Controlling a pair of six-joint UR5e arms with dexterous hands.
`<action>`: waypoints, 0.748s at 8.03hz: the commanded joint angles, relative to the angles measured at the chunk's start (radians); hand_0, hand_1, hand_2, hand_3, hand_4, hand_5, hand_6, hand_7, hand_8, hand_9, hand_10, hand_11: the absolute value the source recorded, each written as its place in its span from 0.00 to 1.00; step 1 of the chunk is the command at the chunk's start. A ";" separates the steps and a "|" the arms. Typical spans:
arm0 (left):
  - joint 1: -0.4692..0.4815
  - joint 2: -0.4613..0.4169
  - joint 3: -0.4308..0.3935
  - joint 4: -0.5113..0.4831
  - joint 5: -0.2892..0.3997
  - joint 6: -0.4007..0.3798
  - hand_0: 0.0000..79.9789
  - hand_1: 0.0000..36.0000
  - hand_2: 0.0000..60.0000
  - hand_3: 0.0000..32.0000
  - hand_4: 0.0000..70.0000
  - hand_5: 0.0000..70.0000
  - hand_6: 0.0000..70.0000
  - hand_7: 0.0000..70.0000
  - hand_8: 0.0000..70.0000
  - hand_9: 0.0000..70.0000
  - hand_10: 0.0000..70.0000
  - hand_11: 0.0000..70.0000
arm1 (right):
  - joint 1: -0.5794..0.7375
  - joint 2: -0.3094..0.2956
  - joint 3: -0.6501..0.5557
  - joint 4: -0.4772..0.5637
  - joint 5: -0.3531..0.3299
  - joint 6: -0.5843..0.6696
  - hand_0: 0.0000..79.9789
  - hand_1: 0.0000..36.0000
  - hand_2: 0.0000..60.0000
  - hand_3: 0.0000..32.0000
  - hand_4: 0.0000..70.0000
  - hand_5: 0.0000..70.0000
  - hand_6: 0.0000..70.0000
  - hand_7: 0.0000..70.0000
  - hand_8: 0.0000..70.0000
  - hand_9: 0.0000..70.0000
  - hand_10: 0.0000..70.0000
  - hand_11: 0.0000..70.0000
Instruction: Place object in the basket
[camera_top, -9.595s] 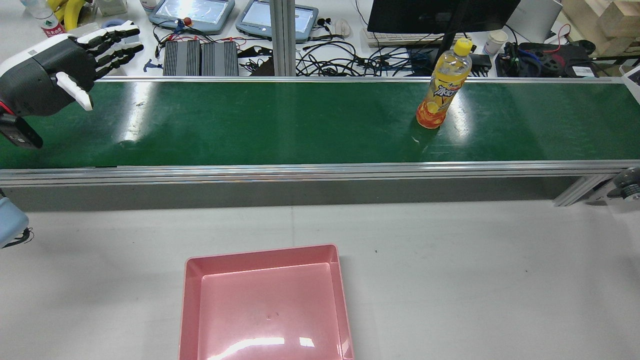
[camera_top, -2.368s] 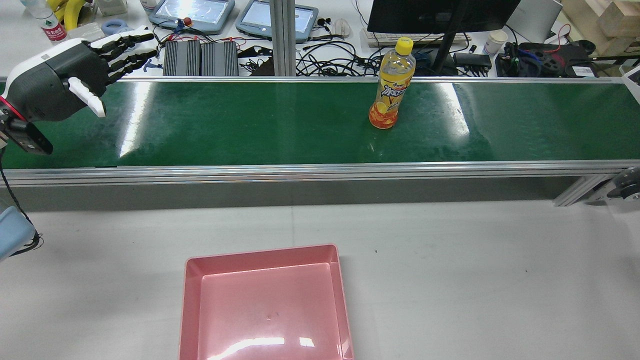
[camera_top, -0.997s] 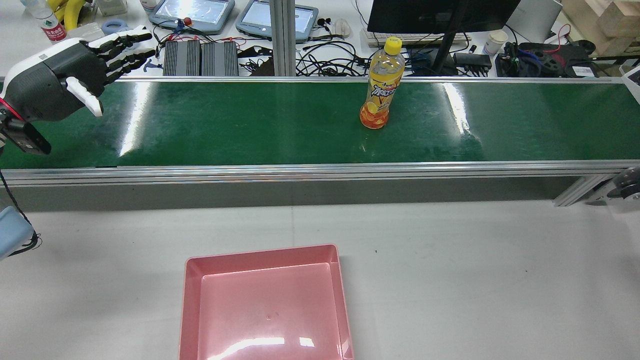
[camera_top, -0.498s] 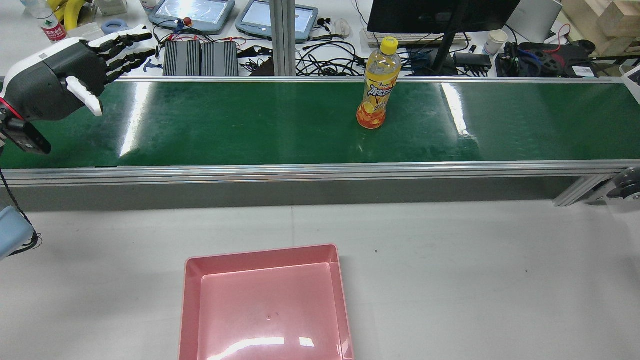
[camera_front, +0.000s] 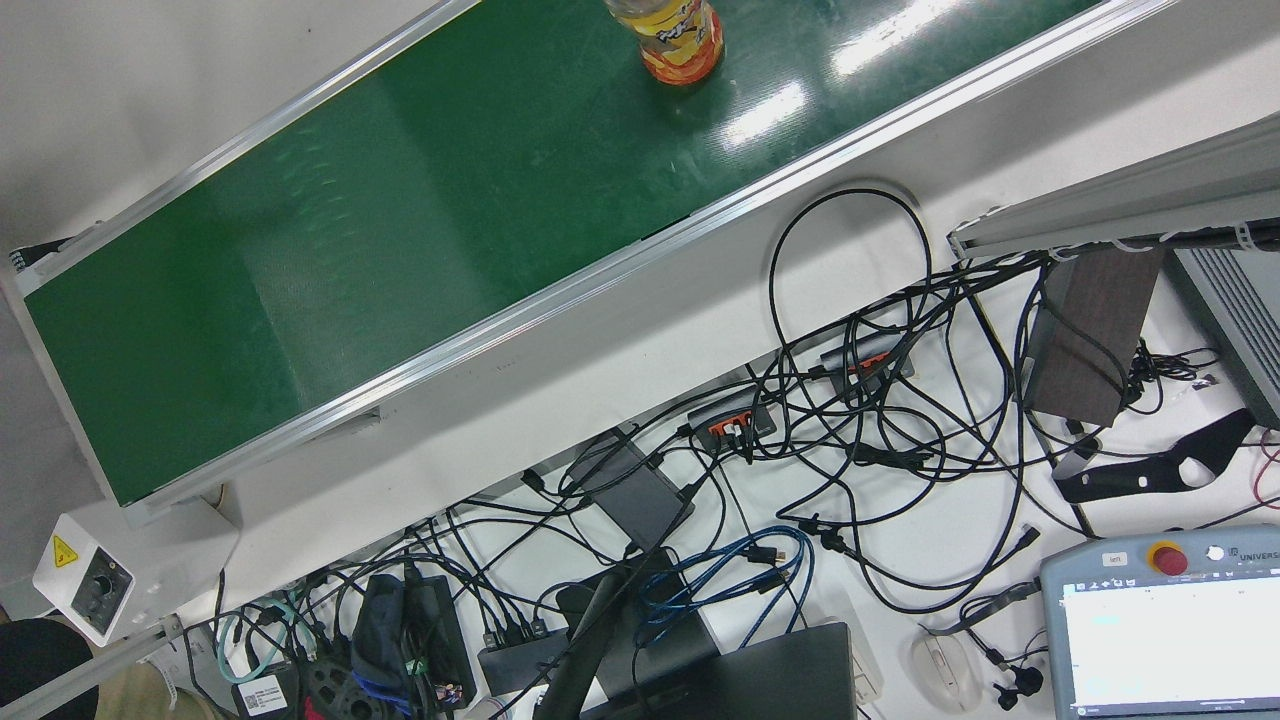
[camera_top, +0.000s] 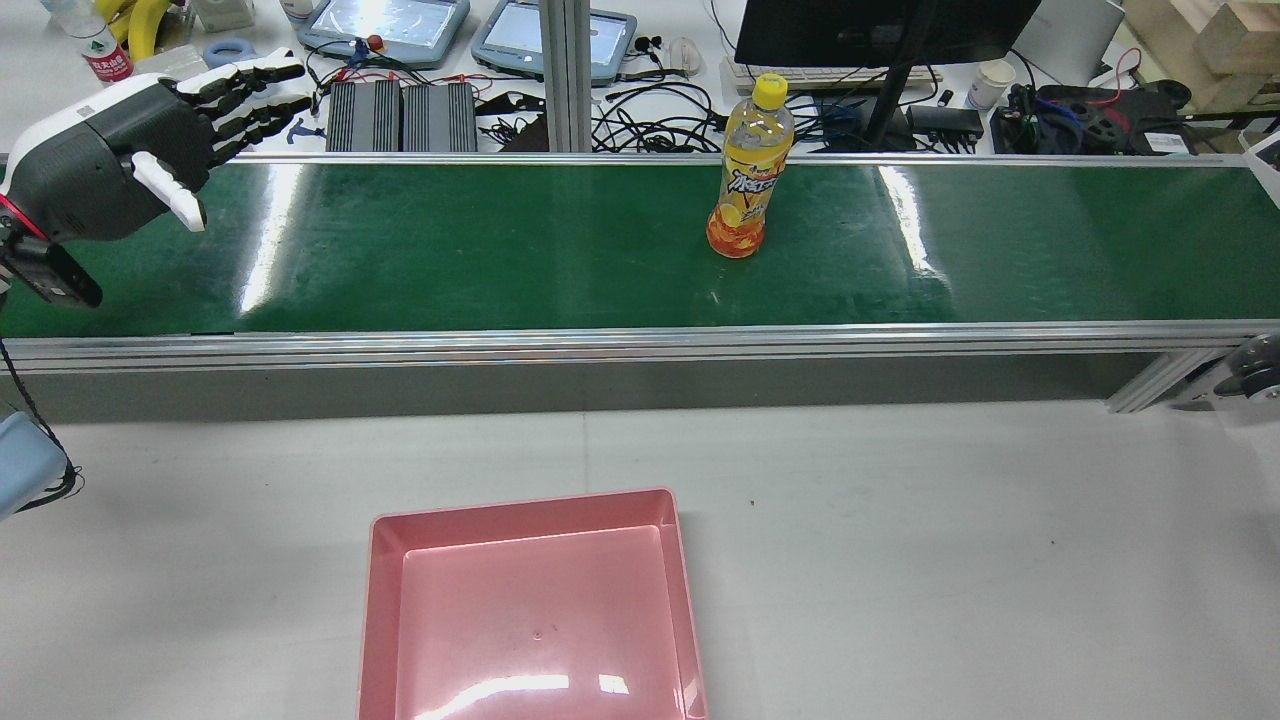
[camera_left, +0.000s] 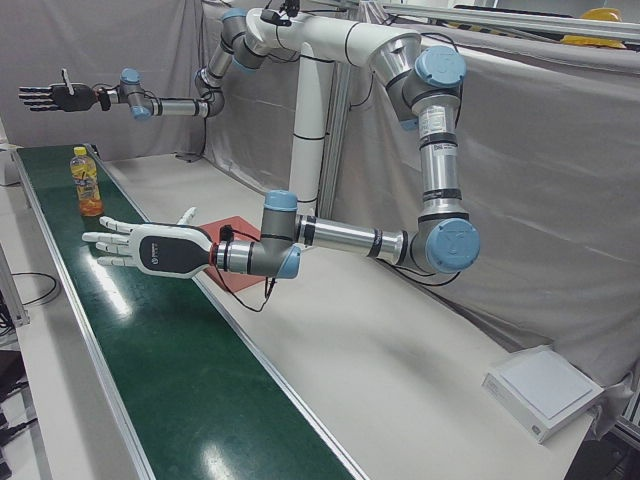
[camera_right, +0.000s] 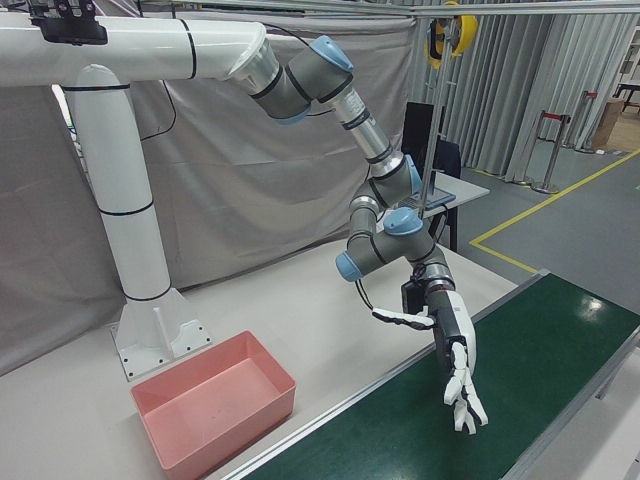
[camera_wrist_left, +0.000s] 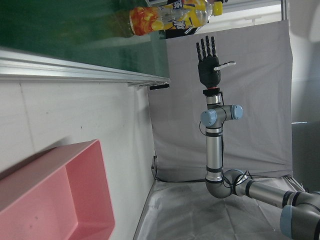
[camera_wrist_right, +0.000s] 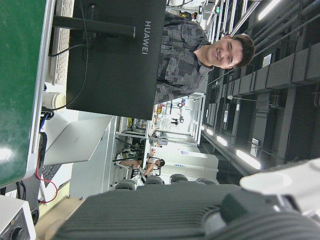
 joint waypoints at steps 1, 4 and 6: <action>0.002 0.001 0.000 0.000 0.000 0.003 0.73 0.05 0.00 0.07 0.17 0.22 0.00 0.01 0.13 0.17 0.03 0.06 | -0.001 0.000 -0.001 -0.001 0.000 0.000 0.00 0.00 0.00 0.00 0.00 0.00 0.00 0.00 0.00 0.00 0.00 0.00; -0.001 -0.001 0.000 0.002 0.000 0.003 0.74 0.06 0.00 0.07 0.17 0.23 0.00 0.01 0.13 0.18 0.03 0.06 | -0.001 0.000 -0.001 -0.001 0.000 0.000 0.00 0.00 0.00 0.00 0.00 0.00 0.00 0.00 0.00 0.00 0.00 0.00; -0.001 0.001 0.000 0.002 0.000 0.003 0.73 0.05 0.00 0.07 0.17 0.23 0.00 0.01 0.13 0.18 0.03 0.06 | -0.001 0.000 -0.001 -0.001 0.000 0.000 0.00 0.00 0.00 0.00 0.00 0.00 0.00 0.00 0.00 0.00 0.00 0.00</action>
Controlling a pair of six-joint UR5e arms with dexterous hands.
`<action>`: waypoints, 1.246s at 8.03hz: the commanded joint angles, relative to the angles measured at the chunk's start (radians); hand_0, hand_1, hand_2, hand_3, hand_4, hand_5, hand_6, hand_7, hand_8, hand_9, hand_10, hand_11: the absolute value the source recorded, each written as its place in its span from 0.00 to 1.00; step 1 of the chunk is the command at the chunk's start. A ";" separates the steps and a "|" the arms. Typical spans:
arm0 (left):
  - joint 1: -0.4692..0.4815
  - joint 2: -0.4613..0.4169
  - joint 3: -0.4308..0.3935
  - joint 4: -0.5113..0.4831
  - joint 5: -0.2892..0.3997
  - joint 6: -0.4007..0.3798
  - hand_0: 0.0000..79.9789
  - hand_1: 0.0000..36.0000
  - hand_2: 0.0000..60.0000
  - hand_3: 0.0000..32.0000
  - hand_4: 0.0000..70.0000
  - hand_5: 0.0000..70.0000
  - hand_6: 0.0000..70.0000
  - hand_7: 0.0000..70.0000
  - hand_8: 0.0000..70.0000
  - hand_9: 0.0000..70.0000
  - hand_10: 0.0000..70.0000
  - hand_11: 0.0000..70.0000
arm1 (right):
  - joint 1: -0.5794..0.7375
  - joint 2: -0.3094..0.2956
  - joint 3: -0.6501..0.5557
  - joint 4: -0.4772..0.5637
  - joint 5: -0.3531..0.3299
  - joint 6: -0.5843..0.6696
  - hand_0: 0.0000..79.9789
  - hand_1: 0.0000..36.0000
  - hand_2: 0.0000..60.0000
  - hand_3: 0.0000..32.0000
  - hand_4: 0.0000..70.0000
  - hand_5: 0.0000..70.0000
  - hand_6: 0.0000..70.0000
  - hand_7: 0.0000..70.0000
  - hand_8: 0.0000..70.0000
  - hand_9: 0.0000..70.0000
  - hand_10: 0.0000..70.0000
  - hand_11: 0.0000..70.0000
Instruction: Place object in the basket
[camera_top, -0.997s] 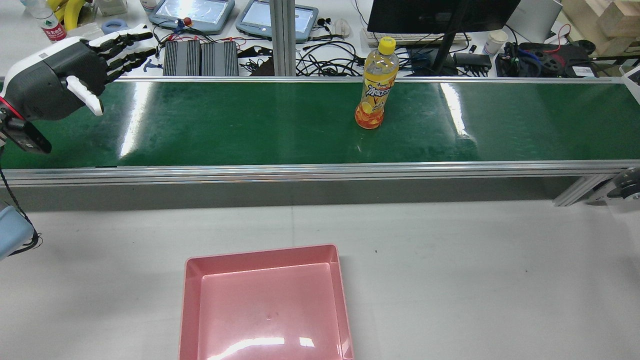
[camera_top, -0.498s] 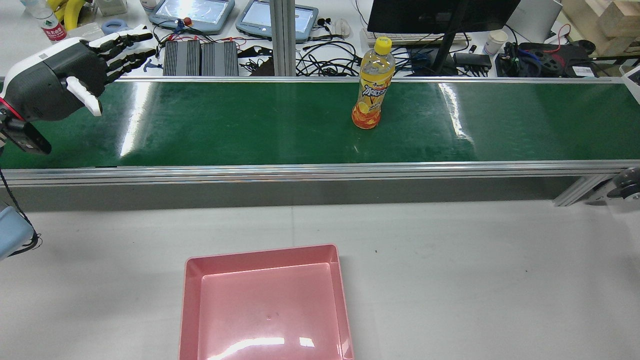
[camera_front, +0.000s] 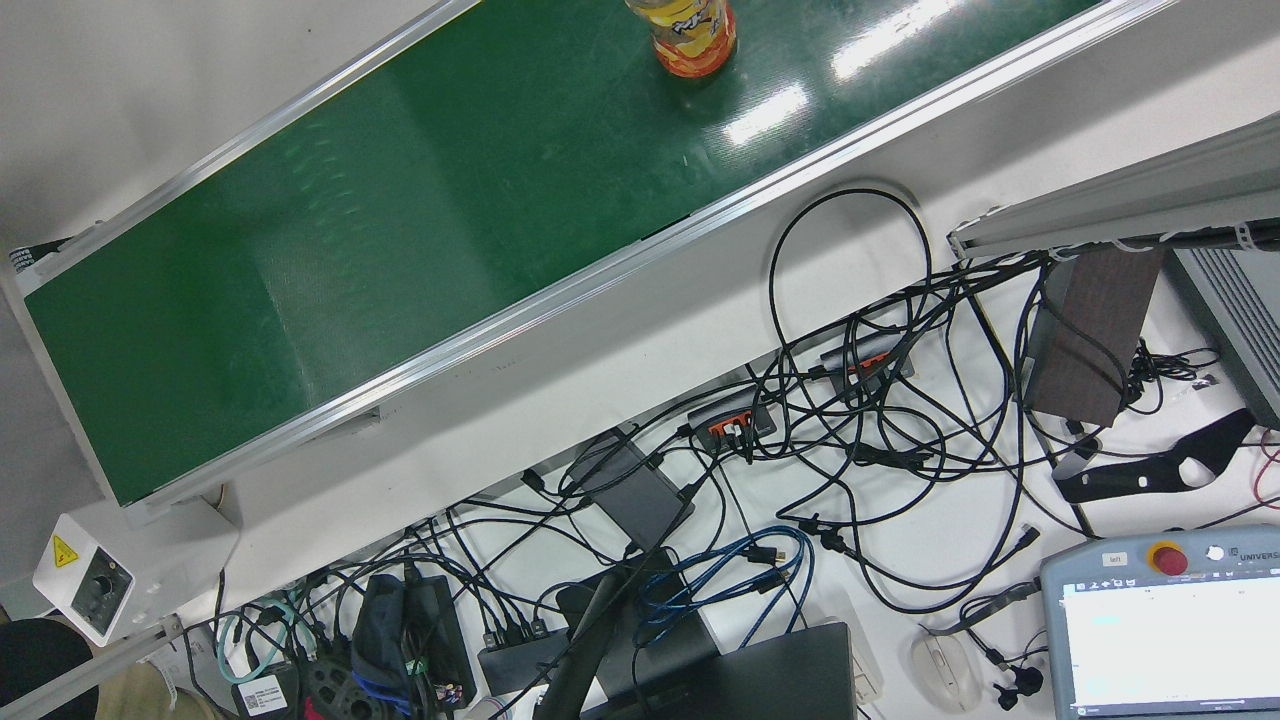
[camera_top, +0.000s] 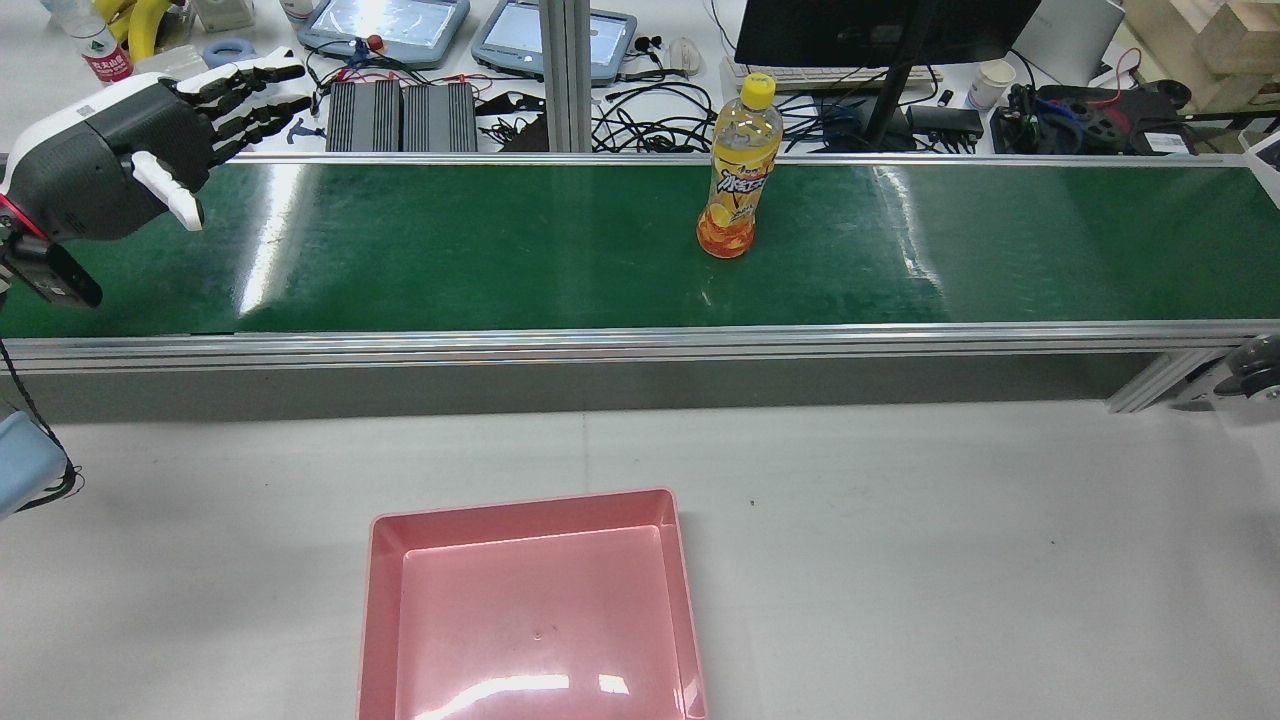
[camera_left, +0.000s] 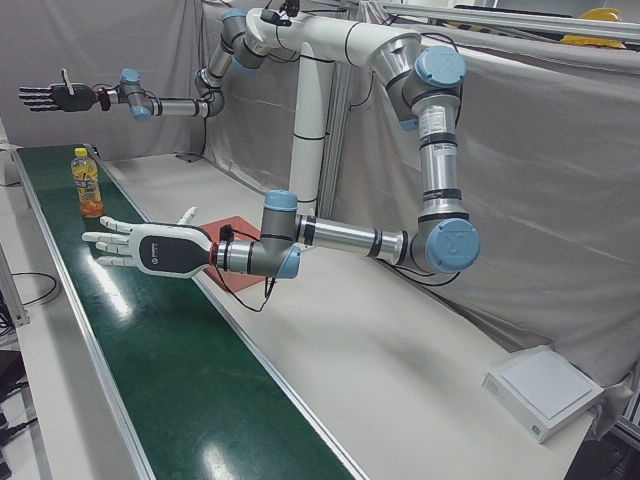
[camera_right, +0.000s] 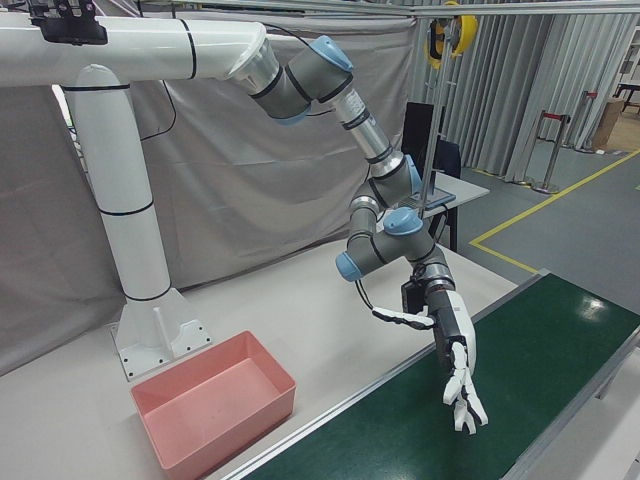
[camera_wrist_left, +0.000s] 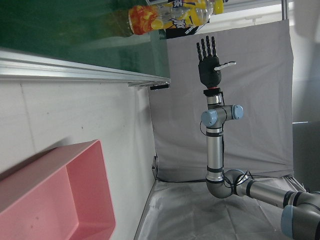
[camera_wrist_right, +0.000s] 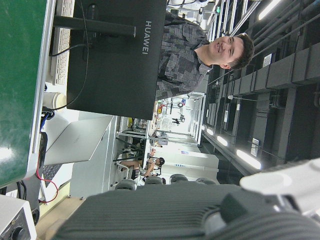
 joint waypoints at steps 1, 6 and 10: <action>-0.002 0.001 0.000 0.000 0.000 0.000 0.73 0.05 0.00 0.07 0.17 0.23 0.00 0.01 0.13 0.18 0.03 0.06 | 0.000 0.000 0.000 0.000 0.000 0.000 0.00 0.00 0.00 0.00 0.00 0.00 0.00 0.00 0.00 0.00 0.00 0.00; 0.001 0.001 0.000 -0.001 0.000 0.000 0.75 0.07 0.00 0.08 0.17 0.23 0.00 0.01 0.13 0.17 0.03 0.07 | 0.001 0.000 0.000 0.000 0.000 0.000 0.00 0.00 0.00 0.00 0.00 0.00 0.00 0.00 0.00 0.00 0.00 0.00; 0.001 0.000 0.000 -0.001 0.000 0.000 0.74 0.06 0.00 0.07 0.17 0.23 0.00 0.01 0.13 0.18 0.03 0.07 | 0.000 0.000 0.001 0.000 0.000 0.000 0.00 0.00 0.00 0.00 0.00 0.00 0.00 0.00 0.00 0.00 0.00 0.00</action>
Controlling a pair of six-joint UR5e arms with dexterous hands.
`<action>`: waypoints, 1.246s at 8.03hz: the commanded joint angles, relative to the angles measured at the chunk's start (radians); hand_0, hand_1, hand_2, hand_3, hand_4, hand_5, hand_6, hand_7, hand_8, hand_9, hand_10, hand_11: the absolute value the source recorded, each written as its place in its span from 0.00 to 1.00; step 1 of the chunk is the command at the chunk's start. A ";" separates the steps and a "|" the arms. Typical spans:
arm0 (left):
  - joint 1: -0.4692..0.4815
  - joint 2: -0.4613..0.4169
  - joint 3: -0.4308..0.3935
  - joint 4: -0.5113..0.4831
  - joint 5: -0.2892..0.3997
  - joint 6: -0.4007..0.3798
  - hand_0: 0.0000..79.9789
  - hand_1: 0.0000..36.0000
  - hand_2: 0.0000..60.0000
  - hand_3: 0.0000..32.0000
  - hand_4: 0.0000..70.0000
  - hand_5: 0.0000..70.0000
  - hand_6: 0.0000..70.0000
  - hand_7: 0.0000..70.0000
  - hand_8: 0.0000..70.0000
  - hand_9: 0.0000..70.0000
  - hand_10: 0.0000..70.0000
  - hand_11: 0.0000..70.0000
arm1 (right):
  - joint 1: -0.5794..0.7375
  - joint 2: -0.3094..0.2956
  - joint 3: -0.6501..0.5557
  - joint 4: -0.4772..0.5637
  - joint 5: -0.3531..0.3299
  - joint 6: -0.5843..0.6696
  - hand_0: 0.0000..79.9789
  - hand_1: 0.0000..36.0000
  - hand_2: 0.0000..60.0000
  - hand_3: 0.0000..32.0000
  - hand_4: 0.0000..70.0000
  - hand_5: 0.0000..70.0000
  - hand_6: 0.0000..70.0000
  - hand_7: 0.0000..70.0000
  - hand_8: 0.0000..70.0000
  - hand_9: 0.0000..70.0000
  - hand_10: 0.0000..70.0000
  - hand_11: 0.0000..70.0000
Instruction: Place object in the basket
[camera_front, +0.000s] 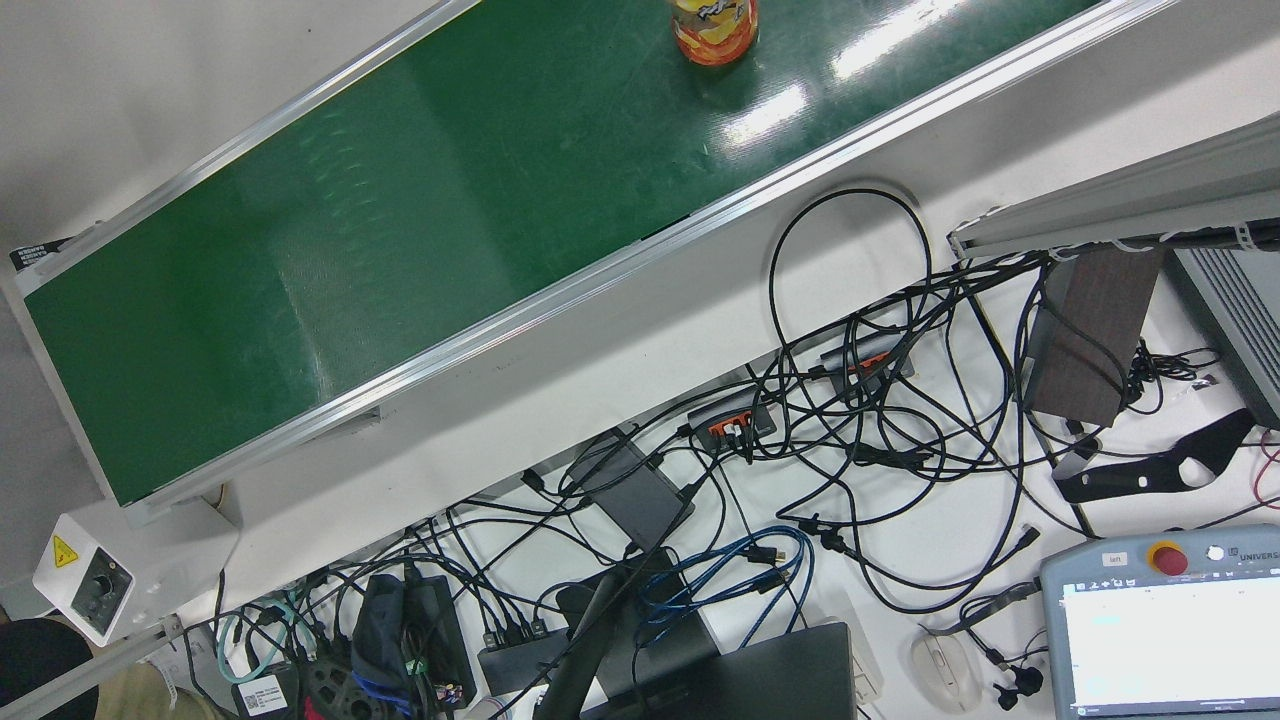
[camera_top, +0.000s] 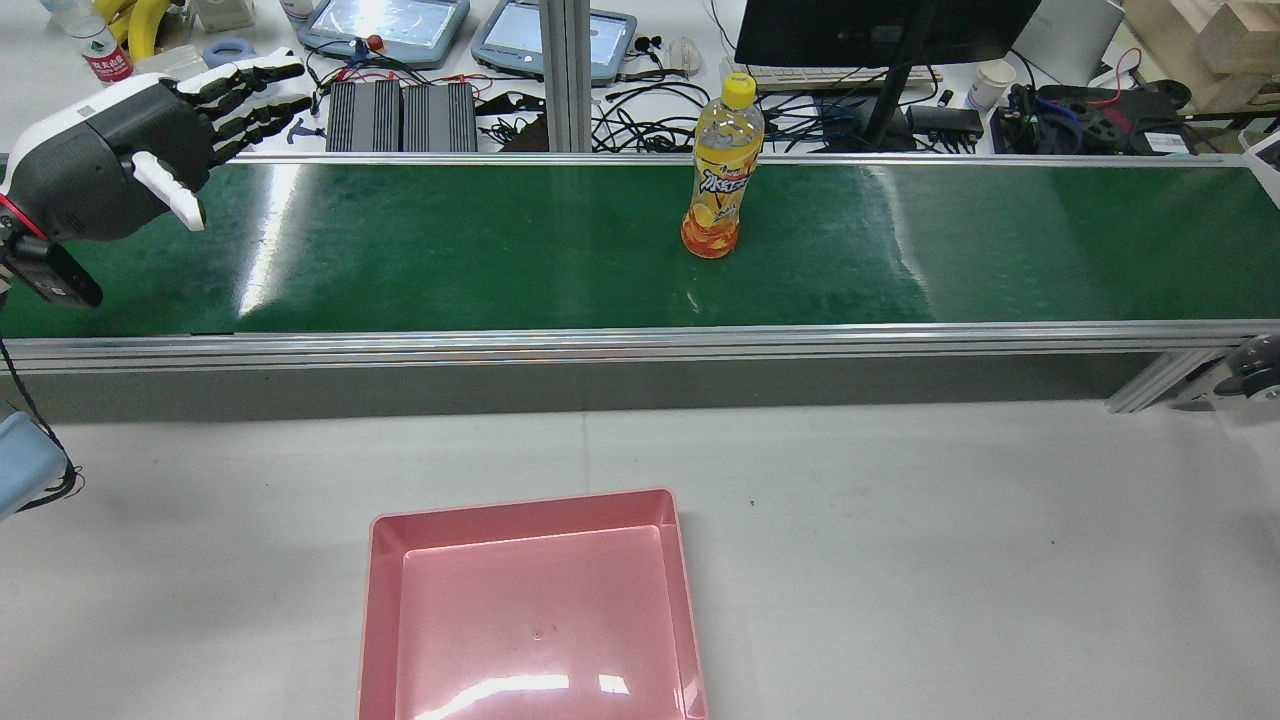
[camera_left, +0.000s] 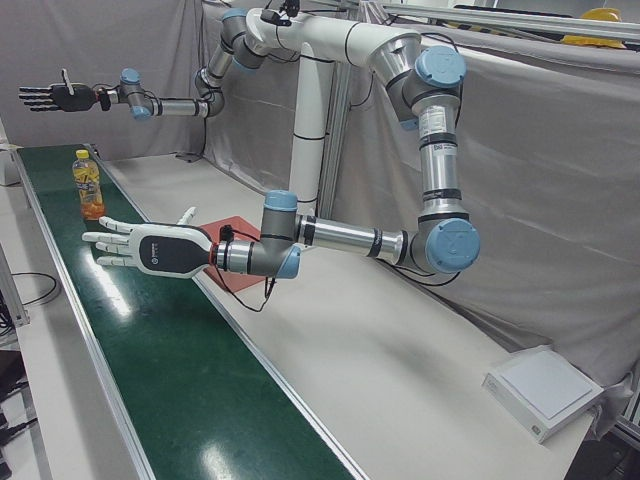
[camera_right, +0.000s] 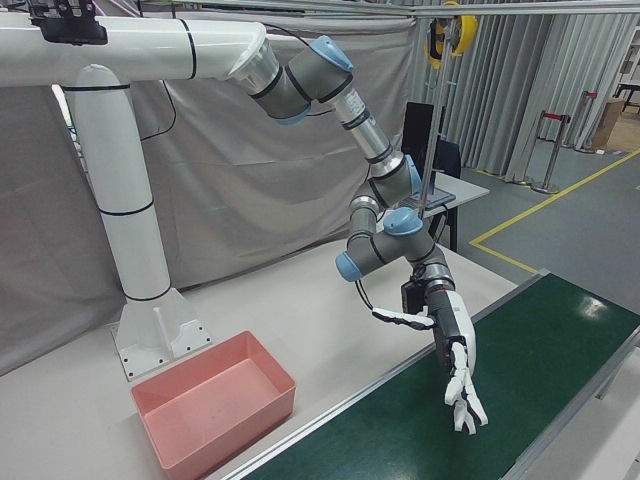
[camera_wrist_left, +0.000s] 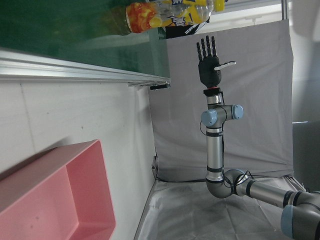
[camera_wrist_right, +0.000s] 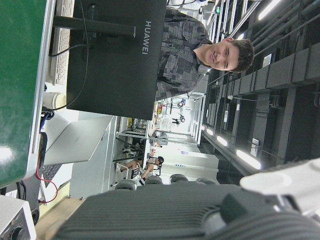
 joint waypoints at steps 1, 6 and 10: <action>-0.001 0.000 0.000 0.000 0.000 -0.002 0.74 0.06 0.00 0.08 0.17 0.24 0.00 0.01 0.13 0.18 0.03 0.07 | 0.000 0.000 0.001 0.000 0.000 0.000 0.00 0.00 0.00 0.00 0.00 0.00 0.00 0.00 0.00 0.00 0.00 0.00; -0.001 -0.003 -0.002 0.000 0.000 -0.002 0.73 0.05 0.00 0.08 0.17 0.23 0.00 0.01 0.13 0.17 0.03 0.07 | 0.000 0.000 -0.001 0.000 0.000 0.000 0.00 0.00 0.00 0.00 0.00 0.00 0.00 0.00 0.00 0.00 0.00 0.00; 0.004 -0.005 -0.002 0.002 0.000 0.000 0.74 0.06 0.00 0.07 0.17 0.24 0.00 0.01 0.13 0.18 0.03 0.06 | 0.000 0.000 -0.001 0.000 0.000 0.000 0.00 0.00 0.00 0.00 0.00 0.00 0.00 0.00 0.00 0.00 0.00 0.00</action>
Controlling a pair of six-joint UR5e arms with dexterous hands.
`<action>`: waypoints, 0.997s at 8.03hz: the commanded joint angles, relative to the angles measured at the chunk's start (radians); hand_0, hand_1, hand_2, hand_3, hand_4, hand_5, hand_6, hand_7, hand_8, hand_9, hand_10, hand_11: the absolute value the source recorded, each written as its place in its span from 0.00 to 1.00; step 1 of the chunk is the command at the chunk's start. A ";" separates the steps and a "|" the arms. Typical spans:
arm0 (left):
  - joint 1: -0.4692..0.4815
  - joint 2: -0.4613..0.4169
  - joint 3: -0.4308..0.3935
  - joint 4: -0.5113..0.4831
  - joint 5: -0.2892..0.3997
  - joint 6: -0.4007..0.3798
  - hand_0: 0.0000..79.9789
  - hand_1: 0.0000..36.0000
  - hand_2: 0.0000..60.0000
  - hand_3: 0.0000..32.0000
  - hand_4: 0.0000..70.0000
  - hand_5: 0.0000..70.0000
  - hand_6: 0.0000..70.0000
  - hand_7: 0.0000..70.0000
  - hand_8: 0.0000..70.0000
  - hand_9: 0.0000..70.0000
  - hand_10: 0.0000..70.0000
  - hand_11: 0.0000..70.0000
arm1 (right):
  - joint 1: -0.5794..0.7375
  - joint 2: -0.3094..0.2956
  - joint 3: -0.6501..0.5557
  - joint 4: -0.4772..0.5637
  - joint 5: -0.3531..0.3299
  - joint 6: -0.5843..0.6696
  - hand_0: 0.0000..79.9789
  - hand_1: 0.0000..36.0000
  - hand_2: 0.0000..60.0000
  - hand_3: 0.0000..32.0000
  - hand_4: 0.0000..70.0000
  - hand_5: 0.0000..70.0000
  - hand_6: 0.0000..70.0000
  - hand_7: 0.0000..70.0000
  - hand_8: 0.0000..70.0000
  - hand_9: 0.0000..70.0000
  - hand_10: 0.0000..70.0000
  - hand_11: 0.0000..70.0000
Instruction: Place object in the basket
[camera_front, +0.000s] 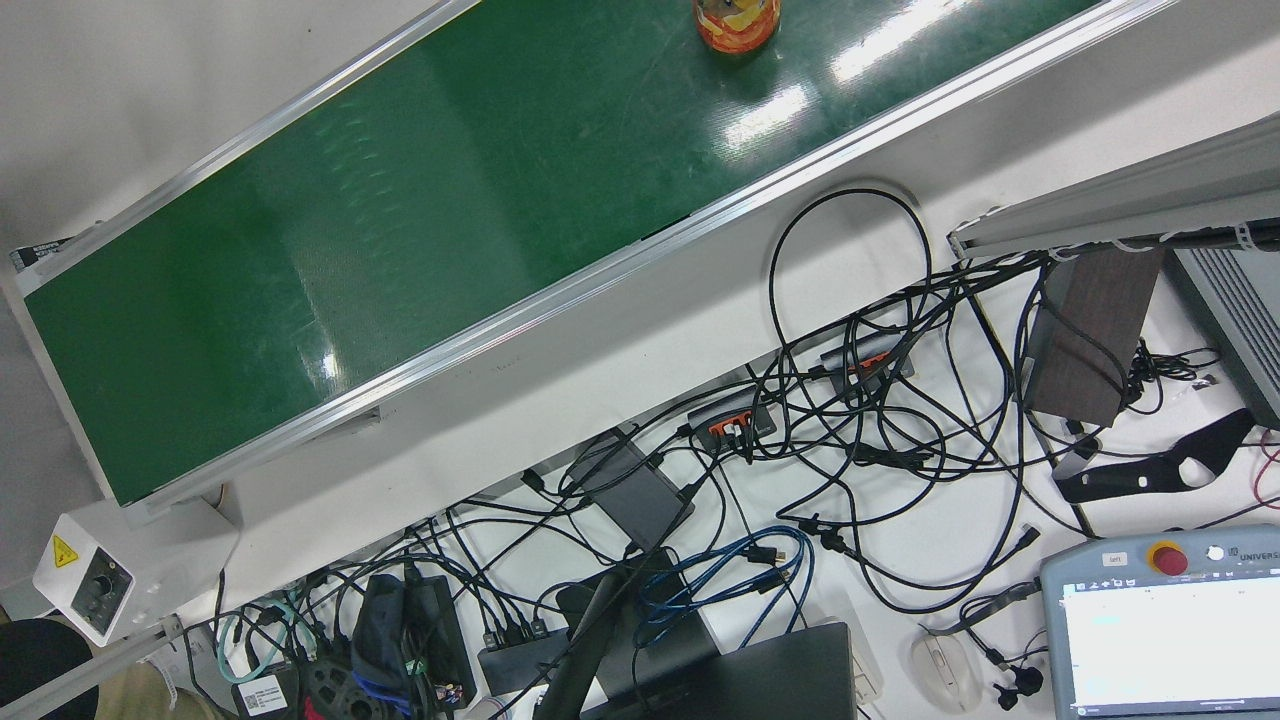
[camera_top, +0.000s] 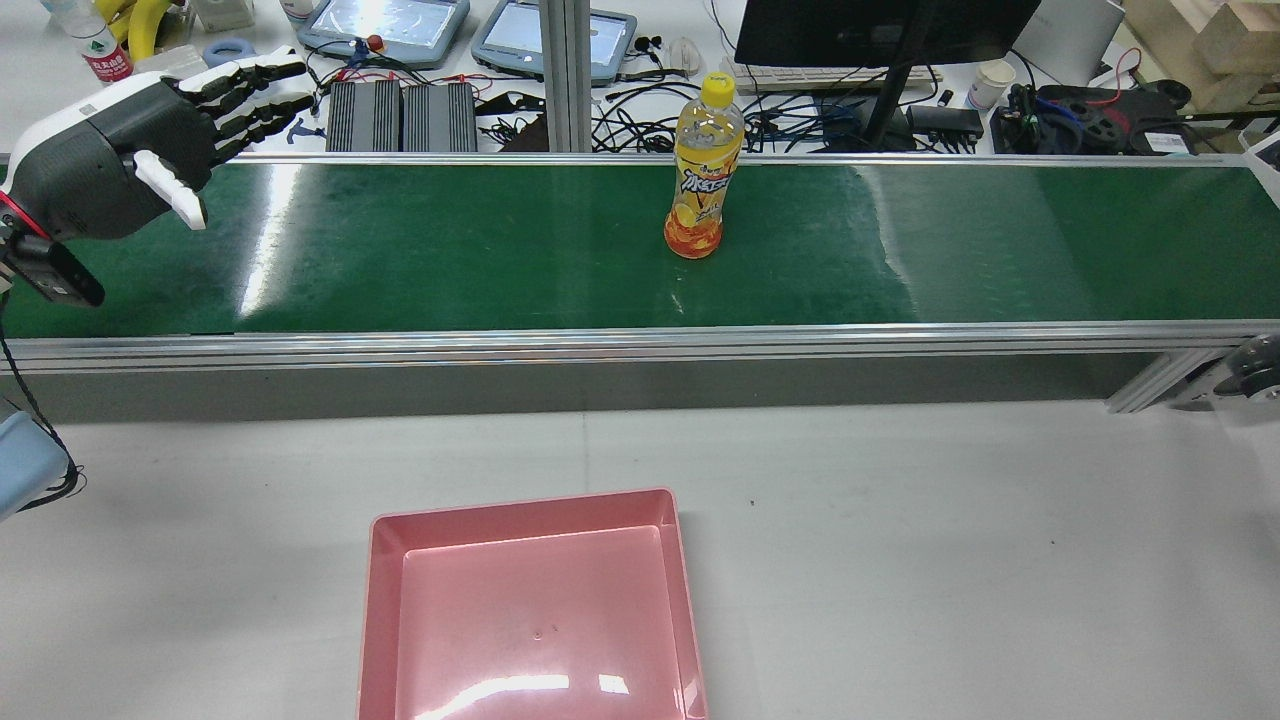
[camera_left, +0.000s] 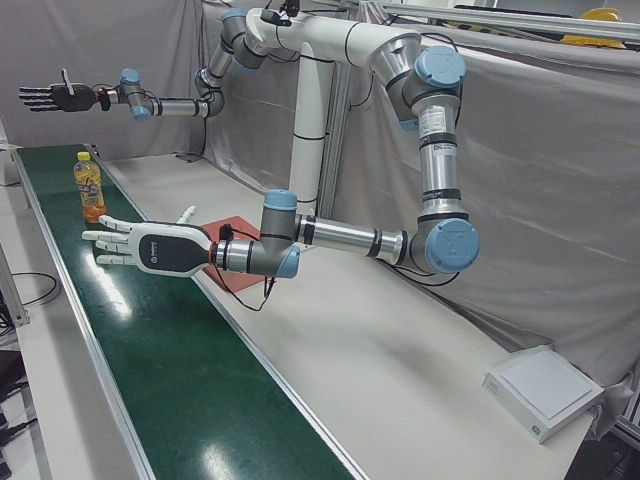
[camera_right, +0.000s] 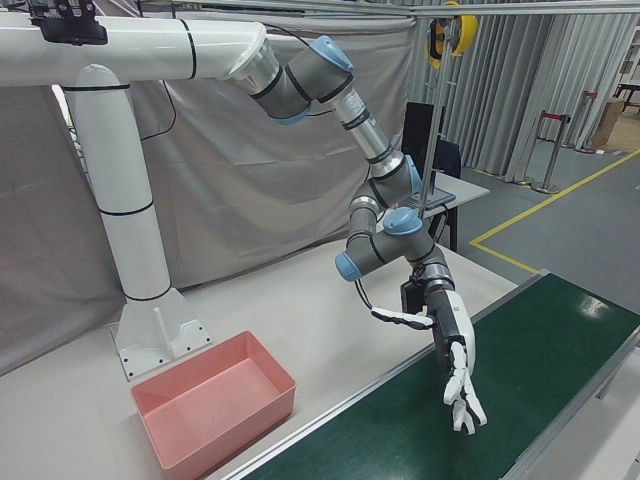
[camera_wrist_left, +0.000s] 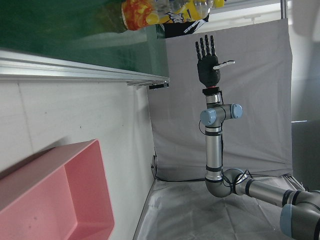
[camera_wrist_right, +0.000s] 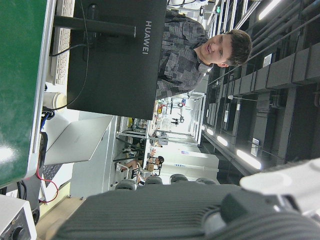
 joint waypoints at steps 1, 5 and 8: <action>0.001 -0.002 0.000 0.000 0.000 0.000 0.74 0.05 0.00 0.08 0.17 0.24 0.00 0.01 0.13 0.18 0.03 0.06 | 0.000 0.000 0.000 0.000 0.000 0.000 0.00 0.00 0.00 0.00 0.00 0.00 0.00 0.00 0.00 0.00 0.00 0.00; -0.002 -0.002 -0.002 0.002 0.000 -0.004 0.73 0.05 0.00 0.09 0.17 0.24 0.00 0.01 0.13 0.18 0.03 0.07 | 0.000 0.000 0.000 0.000 0.000 0.000 0.00 0.00 0.00 0.00 0.00 0.00 0.00 0.00 0.00 0.00 0.00 0.00; -0.004 -0.002 -0.002 0.000 0.000 -0.002 0.74 0.05 0.00 0.08 0.17 0.24 0.00 0.01 0.13 0.18 0.03 0.07 | 0.000 0.000 -0.002 0.000 0.000 0.000 0.00 0.00 0.00 0.00 0.00 0.00 0.00 0.00 0.00 0.00 0.00 0.00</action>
